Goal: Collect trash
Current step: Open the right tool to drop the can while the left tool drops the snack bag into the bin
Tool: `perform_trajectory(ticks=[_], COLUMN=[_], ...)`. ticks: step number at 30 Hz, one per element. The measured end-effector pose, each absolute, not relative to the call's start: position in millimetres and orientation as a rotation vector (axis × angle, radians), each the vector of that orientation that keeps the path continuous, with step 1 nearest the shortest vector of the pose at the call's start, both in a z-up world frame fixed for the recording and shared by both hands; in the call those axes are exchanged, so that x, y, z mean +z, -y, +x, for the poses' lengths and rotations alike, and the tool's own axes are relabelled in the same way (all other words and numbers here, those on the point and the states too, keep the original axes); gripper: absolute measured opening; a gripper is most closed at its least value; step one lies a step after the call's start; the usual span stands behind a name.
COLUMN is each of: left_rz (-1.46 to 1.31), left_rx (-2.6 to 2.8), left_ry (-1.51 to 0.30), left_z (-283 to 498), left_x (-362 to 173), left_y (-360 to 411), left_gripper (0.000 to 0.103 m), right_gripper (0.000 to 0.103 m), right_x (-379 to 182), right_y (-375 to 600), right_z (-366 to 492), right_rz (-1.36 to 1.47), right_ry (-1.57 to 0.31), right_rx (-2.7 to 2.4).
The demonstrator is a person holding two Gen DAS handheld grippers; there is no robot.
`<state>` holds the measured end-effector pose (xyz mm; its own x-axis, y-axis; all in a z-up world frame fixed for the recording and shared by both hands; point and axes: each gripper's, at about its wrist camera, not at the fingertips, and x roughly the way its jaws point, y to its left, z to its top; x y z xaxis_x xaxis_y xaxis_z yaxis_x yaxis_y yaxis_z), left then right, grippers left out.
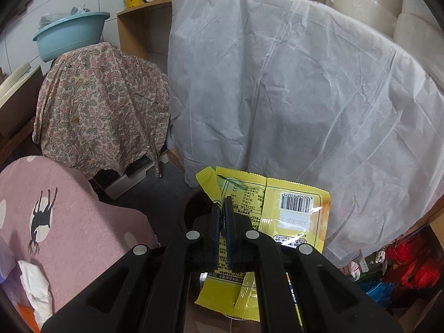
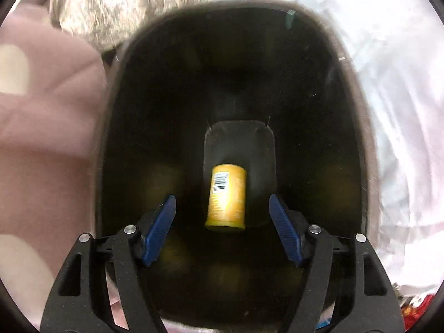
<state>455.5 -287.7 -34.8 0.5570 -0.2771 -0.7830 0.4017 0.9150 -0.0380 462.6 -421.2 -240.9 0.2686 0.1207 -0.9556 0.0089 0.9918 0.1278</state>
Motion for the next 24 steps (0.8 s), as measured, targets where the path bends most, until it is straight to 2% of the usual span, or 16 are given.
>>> perform_trajectory(ticks=[11,16,22,24], left_rz=[0.309,0.371,0.467,0.484], left_rx=[-0.322,-0.294,-0.262,-0.267], left_ry=[-1.084,-1.187,-1.264,-1.268], left_z=[481,484,484,483], left_x=[-114,-159,-197,-202], left_y=[344,362,379,382], left_gripper=[0.005,0.004,0.005,0.007], right_gripper=[0.074,0.074,0.079,0.079], right_x=[-183,-178,-173,-174], right_y=[460,478,495,494], right_z=[362,334,306,302], right_rz=[0.23,0.265,0.287,0.292], right_ry=[-1.038,-1.0,-0.952,-0.943], right_rx=[0.012,-0.014,-0.07,-0.074])
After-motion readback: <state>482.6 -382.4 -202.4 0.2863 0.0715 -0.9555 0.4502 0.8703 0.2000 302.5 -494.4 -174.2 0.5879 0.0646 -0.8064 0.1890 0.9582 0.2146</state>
